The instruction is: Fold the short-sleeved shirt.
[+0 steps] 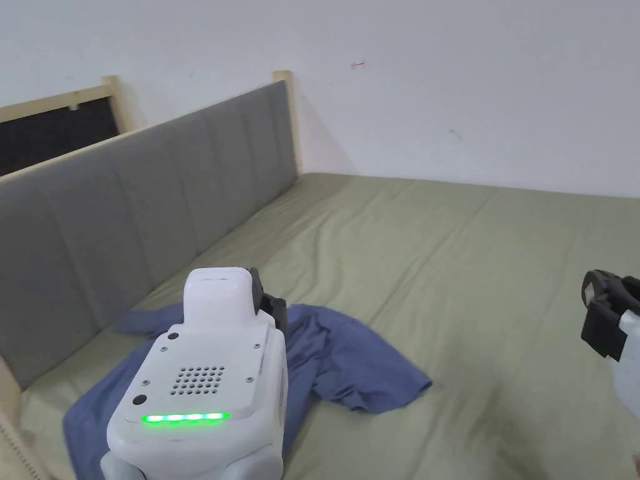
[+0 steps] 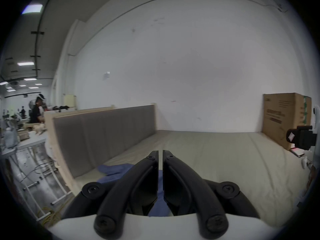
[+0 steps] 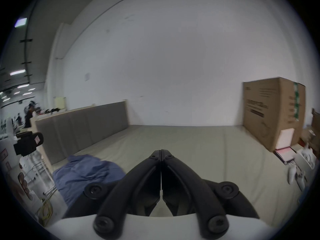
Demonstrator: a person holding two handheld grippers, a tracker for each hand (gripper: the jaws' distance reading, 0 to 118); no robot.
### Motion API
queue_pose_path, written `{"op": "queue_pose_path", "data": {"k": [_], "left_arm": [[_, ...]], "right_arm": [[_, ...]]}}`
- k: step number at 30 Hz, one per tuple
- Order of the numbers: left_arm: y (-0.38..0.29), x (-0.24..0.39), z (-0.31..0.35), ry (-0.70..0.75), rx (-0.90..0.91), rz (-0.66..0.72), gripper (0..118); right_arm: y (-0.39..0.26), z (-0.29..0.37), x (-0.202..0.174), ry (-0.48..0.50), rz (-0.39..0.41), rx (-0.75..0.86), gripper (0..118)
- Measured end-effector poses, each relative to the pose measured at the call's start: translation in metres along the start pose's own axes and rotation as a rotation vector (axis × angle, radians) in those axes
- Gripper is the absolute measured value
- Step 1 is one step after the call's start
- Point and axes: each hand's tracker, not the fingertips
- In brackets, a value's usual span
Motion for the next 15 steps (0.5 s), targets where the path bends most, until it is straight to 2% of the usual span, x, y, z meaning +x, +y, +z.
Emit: {"op": "queue_pose_path", "data": {"k": [3,5,7,10,12,13,14,15], "left_arm": [[-0.004,-0.019,0.002,0.035,-0.004,0.009,5],[-0.003,-0.026,-0.002,0.106,-0.004,-0.020,5],[0.001,-0.041,-0.025,0.122,-0.078,-0.054,5],[-0.003,-0.070,-0.087,-0.017,-0.312,-0.028,5],[-0.017,-0.087,-0.141,-0.152,-0.574,0.041,6],[-0.026,-0.092,-0.162,-0.185,-0.668,0.075,9],[-0.038,-0.098,-0.182,-0.224,-0.738,0.136,35],[-0.050,-0.099,-0.198,-0.229,-0.766,0.159,72]], "right_arm": [[0.003,-0.009,-0.021,0.069,0.001,-0.001,0],[0.006,-0.012,-0.026,0.059,0.004,-0.012,0],[0.008,-0.011,-0.024,0.063,-0.004,-0.032,0],[0.007,-0.004,-0.010,0.090,-0.035,-0.064,0],[0.003,0.000,0.000,0.074,-0.029,-0.102,0],[0.001,0.003,0.003,0.058,-0.021,-0.122,0],[-0.002,0.005,0.009,0.039,-0.018,-0.147,0],[-0.005,0.006,0.014,0.021,-0.016,-0.170,0]]}}
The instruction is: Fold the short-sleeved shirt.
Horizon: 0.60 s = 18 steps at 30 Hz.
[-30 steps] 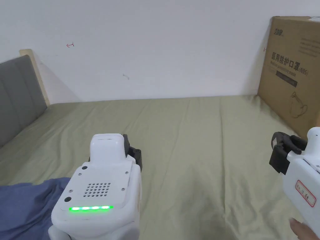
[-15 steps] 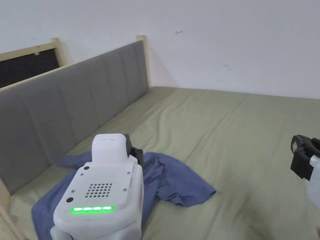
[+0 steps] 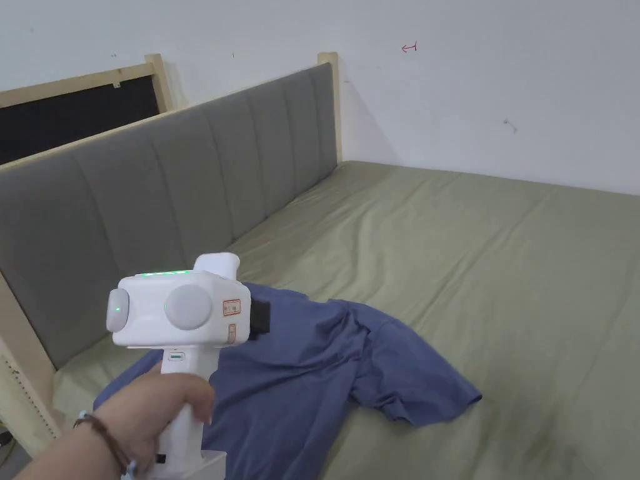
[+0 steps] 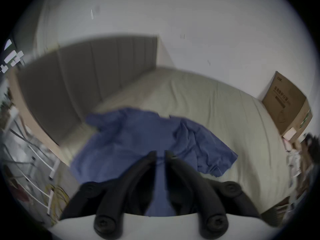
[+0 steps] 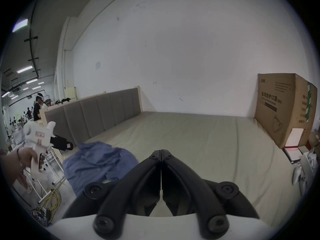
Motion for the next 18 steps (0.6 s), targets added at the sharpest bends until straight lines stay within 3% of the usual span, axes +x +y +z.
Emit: {"op": "queue_pose_path", "data": {"k": [1,2,8,14,18], "left_arm": [[0.001,0.002,-0.016,0.020,-0.016,0.016,103],[0.003,0.001,-0.035,0.037,-0.041,0.006,118],[0.009,0.018,-0.127,0.092,-0.123,-0.059,117],[-0.014,0.025,-0.210,0.196,-0.476,-0.158,118],[-0.010,0.019,-0.196,0.124,-0.398,-0.105,118]], "right_arm": [[-0.003,0.000,0.005,-0.016,-0.002,-0.020,0],[-0.006,0.000,0.010,-0.036,-0.003,-0.041,0],[-0.016,0.002,0.034,-0.129,-0.010,-0.134,0],[-0.009,0.004,0.045,-0.170,0.006,-0.170,0],[-0.001,0.001,0.046,-0.165,-0.019,-0.158,0]]}}
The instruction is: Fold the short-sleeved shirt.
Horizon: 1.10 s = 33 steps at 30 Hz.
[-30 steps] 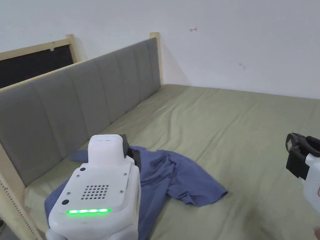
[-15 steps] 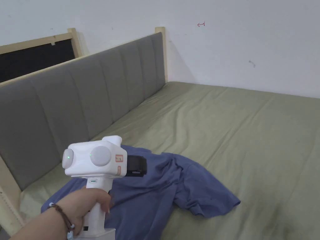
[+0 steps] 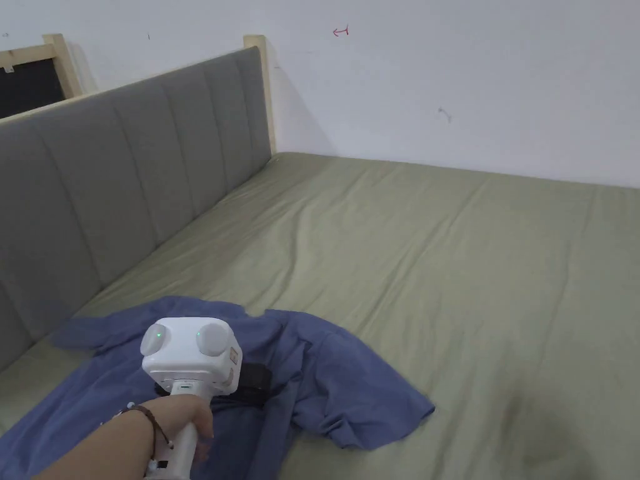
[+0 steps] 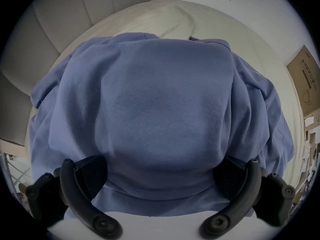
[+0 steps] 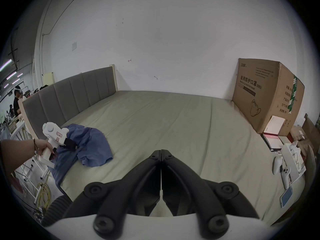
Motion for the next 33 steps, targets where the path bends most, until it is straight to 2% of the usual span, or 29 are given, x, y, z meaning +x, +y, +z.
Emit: {"op": "queue_pose_path", "data": {"k": [4,6,7,9,11,14,16,22,27,33], "left_arm": [[-0.009,-0.002,0.008,0.002,0.109,-0.006,116],[-0.020,0.002,0.017,0.001,0.188,-0.021,99],[-0.023,-0.003,0.020,0.005,0.207,-0.029,81],[-0.027,0.001,0.038,0.014,0.270,-0.051,4],[-0.029,-0.008,0.052,0.050,0.304,-0.061,4],[-0.026,-0.022,0.083,-0.003,0.356,-0.013,4],[-0.025,-0.031,0.121,0.009,0.501,0.023,4],[-0.043,-0.025,0.249,-0.021,0.933,-0.006,4],[-0.043,0.032,0.352,-0.203,1.114,-0.050,4],[-0.038,0.136,0.416,-0.512,1.135,-0.179,4]], "right_arm": [[0.005,-0.005,-0.005,0.027,-0.032,0.019,0],[0.006,-0.006,-0.009,0.041,-0.029,0.016,0],[0.007,-0.007,-0.010,0.050,-0.022,0.011,0],[0.006,-0.006,-0.011,0.073,0.002,0.004,0],[0.007,-0.004,-0.013,0.084,0.019,0.007,0],[0.008,0.001,-0.012,0.085,0.016,0.023,0],[0.010,0.005,-0.006,0.078,-0.022,0.037,0],[0.014,0.023,0.017,0.053,-0.111,0.129,0],[0.019,0.042,0.034,0.022,-0.114,0.202,0],[0.020,0.068,0.056,-0.014,-0.168,0.270,0]]}}
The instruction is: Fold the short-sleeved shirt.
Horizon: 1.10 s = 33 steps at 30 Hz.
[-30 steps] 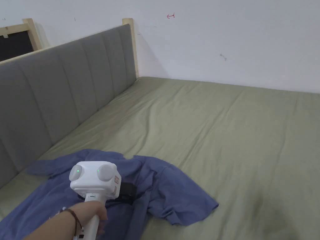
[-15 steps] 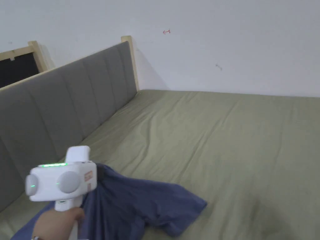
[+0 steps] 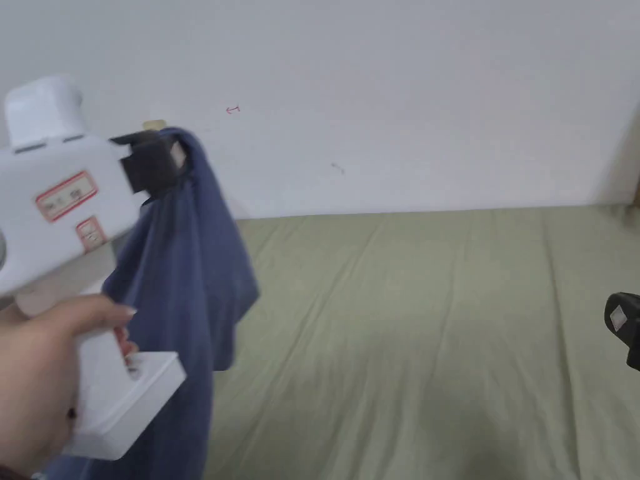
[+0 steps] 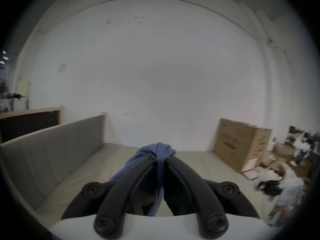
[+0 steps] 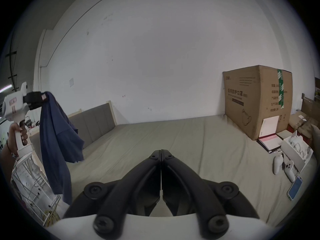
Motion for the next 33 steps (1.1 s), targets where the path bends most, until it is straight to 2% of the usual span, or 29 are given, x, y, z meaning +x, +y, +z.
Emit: {"op": "queue_pose_path", "data": {"k": [4,7,11,15,18,21,25,26,27,28,29,33], "left_arm": [[-0.003,0.061,-0.027,-0.140,-0.001,0.071,4],[-0.021,0.106,-0.055,-0.262,-0.062,0.062,4],[-0.076,0.159,-0.117,-0.352,-0.380,0.033,4],[-0.186,0.187,-0.179,-0.368,-0.873,0.093,4],[-0.282,0.184,-0.200,-0.309,-1.226,0.257,4],[-0.337,0.173,-0.201,-0.208,-1.325,0.352,4],[-0.349,0.164,-0.200,-0.138,-1.326,0.394,5],[-0.342,0.160,-0.198,-0.135,-1.310,0.420,19],[-0.336,0.158,-0.198,-0.117,-1.300,0.438,48],[-0.331,0.157,-0.199,-0.113,-1.306,0.431,89],[-0.326,0.154,-0.197,-0.119,-1.307,0.430,118],[-0.275,0.139,-0.185,-0.131,-1.185,0.409,115]], "right_arm": [[0.005,0.015,0.020,0.011,-0.044,0.032,0],[0.007,0.027,0.034,-0.025,-0.066,0.064,0],[0.006,0.036,0.056,-0.068,-0.089,0.071,0],[-0.005,0.037,0.075,-0.111,-0.115,0.029,0],[-0.018,0.034,0.086,-0.108,-0.144,-0.020,0],[-0.033,0.028,0.093,-0.094,-0.154,-0.067,0],[-0.044,0.020,0.093,-0.103,-0.134,-0.124,0],[-0.046,0.019,0.094,-0.102,-0.133,-0.132,0],[-0.047,0.018,0.093,-0.099,-0.136,-0.135,0],[-0.048,0.016,0.093,-0.095,-0.140,-0.139,0],[-0.048,0.014,0.093,-0.091,-0.146,-0.143,0],[-0.045,0.009,0.088,-0.085,-0.148,-0.152,0]]}}
